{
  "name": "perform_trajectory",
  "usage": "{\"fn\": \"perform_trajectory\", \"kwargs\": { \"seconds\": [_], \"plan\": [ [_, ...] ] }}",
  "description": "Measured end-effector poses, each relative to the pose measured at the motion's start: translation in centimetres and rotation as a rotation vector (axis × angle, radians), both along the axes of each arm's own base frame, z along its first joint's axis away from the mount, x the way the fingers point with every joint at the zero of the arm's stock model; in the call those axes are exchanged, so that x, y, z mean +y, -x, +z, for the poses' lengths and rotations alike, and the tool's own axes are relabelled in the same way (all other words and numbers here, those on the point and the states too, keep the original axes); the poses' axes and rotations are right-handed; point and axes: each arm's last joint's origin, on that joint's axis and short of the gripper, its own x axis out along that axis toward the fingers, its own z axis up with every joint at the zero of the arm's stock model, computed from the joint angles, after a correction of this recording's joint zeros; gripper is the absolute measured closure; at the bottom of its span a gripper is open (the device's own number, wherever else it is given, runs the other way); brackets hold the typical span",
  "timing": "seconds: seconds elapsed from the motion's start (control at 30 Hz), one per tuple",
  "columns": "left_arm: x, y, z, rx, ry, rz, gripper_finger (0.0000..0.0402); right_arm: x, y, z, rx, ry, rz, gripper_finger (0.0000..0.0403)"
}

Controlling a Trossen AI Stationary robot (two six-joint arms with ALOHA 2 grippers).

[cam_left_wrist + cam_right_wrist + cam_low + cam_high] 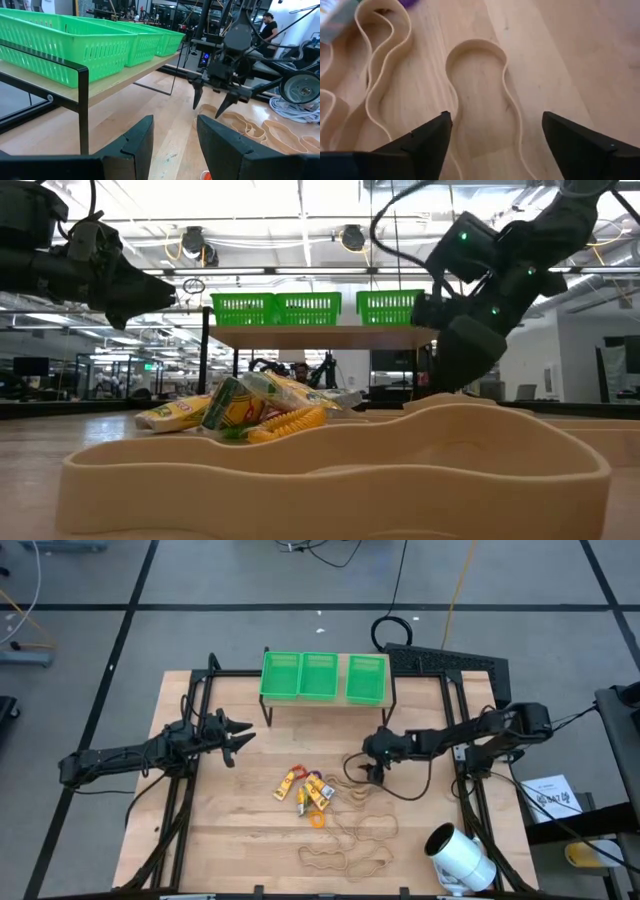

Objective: Pick & Place Office Desk Supplies
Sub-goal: Put the brown rubber band into the right green bin on the shelf

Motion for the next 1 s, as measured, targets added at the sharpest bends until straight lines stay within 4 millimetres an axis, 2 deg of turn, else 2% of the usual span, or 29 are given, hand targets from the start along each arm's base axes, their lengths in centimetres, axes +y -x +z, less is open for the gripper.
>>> {"fn": "perform_trajectory", "kwargs": {
  "seconds": [0.23, 0.4, 0.57, 0.87, 1.0],
  "plan": [
    [0.0, 0.0, 0.0, 0.0, 0.0, 0.0, 0.0243, 0.5, -0.3, -1.4, 0.058, 0.043, 0.067, 0.0073],
    [0.0, 0.0, 0.0, 0.0, 0.0, 0.0, 0.0243, 0.7, -0.3, -2.0, 0.089, 0.075, 0.059, 0.0103],
    [0.0, 0.0, 0.0, 0.0, 0.0, 0.0, 0.0243, 0.7, -0.2, -2.2, 0.101, 0.072, 0.036, 0.0177],
    [0.0, 0.0, 0.0, 0.0, 0.0, 0.0, 0.0243, 0.6, -0.3, -2.2, 0.1, 0.083, 0.032, 0.0381],
    [0.0, 0.0, 0.0, 0.0, 0.0, 0.0, 0.0243, 0.7, -0.5, -1.5, 0.039, 0.083, 0.051, 0.039]
  ]
}}
